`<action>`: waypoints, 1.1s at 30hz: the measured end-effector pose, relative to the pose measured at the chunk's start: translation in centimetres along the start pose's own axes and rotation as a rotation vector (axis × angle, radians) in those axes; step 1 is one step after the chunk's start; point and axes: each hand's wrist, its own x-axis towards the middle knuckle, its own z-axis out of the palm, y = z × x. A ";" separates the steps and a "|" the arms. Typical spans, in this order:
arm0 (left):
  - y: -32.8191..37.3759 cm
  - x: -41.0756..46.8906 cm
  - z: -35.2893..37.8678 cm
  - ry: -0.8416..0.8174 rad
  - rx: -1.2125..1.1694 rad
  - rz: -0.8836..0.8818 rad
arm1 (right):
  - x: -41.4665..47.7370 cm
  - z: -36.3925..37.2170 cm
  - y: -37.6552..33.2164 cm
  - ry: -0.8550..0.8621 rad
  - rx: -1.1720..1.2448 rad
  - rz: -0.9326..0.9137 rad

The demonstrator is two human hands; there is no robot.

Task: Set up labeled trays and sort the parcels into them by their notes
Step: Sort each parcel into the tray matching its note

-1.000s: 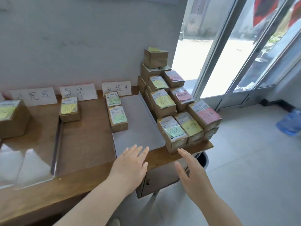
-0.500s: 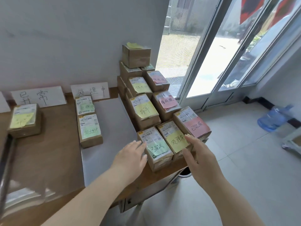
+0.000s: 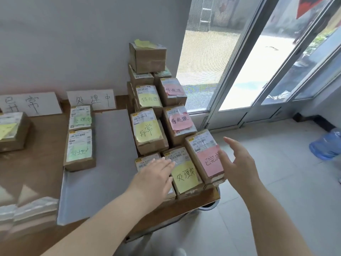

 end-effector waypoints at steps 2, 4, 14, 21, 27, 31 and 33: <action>1.6 1.4 0.5 0.001 0.027 -0.040 | 1.8 -0.3 1.0 -0.090 0.003 -0.001; 3.2 2.7 1.1 -0.022 0.046 -0.083 | 3.2 -0.4 2.1 -0.164 0.004 -0.023; 8.3 5.2 3.4 -0.047 -0.213 -0.448 | 6.3 0.3 6.8 -0.461 0.124 -0.008; 10.8 5.6 4.4 -0.008 -0.400 -0.588 | 6.2 0.4 7.8 -0.496 0.364 0.025; 11.5 5.6 4.9 0.034 -0.484 -0.667 | 6.2 0.1 8.3 -0.488 0.480 0.032; 11.9 5.3 5.1 0.063 -0.523 -0.685 | 5.9 0.2 8.9 -0.515 0.602 0.055; 12.0 5.2 5.1 0.080 -0.525 -0.679 | 5.6 0.2 9.2 -0.508 0.638 0.057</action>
